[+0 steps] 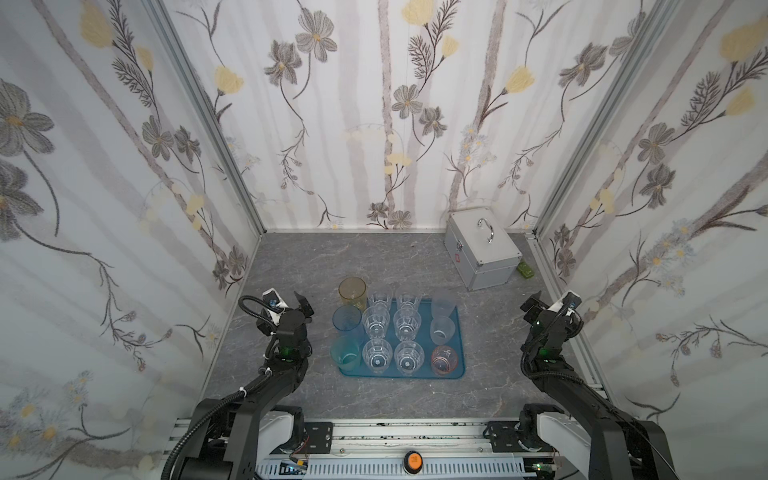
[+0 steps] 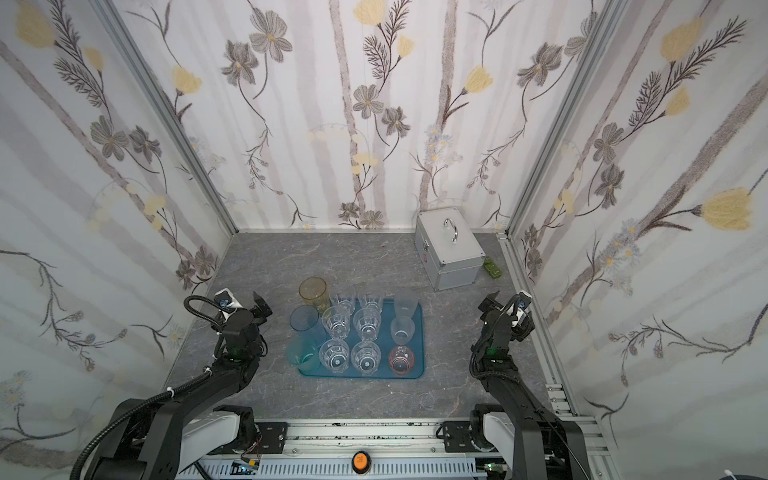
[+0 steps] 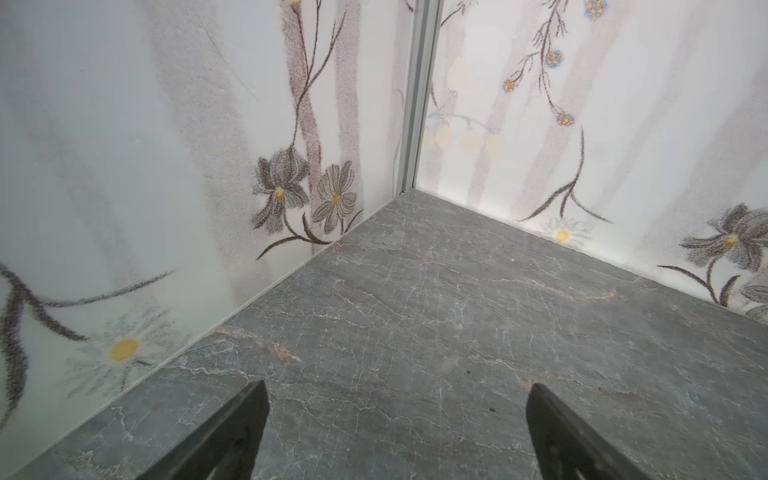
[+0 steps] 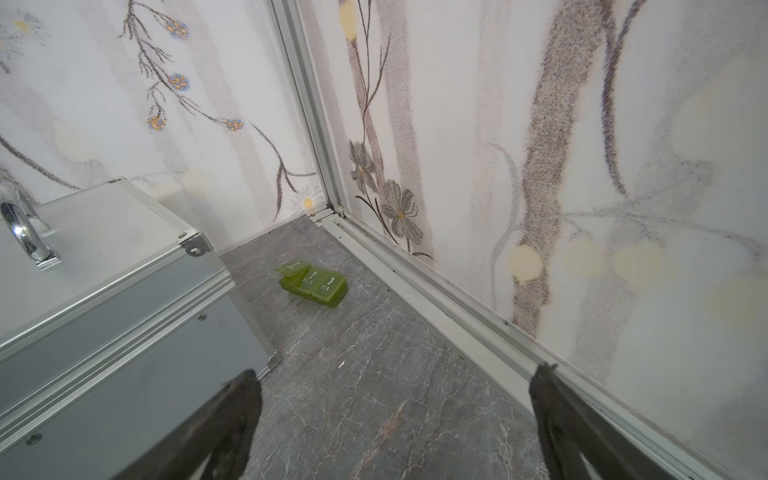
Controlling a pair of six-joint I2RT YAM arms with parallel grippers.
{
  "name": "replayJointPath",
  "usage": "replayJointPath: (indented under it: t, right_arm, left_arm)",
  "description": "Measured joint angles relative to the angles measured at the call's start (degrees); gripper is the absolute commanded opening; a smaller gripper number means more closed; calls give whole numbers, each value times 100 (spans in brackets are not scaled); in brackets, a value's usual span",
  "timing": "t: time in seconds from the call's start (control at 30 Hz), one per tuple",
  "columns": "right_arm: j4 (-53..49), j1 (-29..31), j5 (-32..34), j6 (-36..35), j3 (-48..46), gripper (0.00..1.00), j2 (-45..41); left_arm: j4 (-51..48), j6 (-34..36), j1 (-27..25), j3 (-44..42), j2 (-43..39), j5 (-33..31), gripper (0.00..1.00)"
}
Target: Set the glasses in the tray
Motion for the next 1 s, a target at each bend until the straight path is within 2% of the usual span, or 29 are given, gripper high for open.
replayJointPath:
  t: [0.17, 0.37, 0.47, 0.8, 1.0]
  right_arm:
    - [415, 2, -319, -20, 70, 100, 448]
    - [1126, 2, -577, -37, 120, 100, 966]
    - [1145, 20, -734, -87, 256, 100, 1102]
    - [1447, 70, -994, -236, 251, 100, 1152]
    - [1895, 275, -1513, -656, 131, 100, 1423]
  left_arm:
    - [769, 33, 140, -107, 511, 330, 100]
    - [1657, 144, 201, -35, 1537, 658, 100]
    - [2002, 166, 249, 11, 1888, 787, 100]
    - [2391, 186, 295, 48, 2026, 1073, 100]
    - [2398, 243, 310, 166, 2146, 1322, 100]
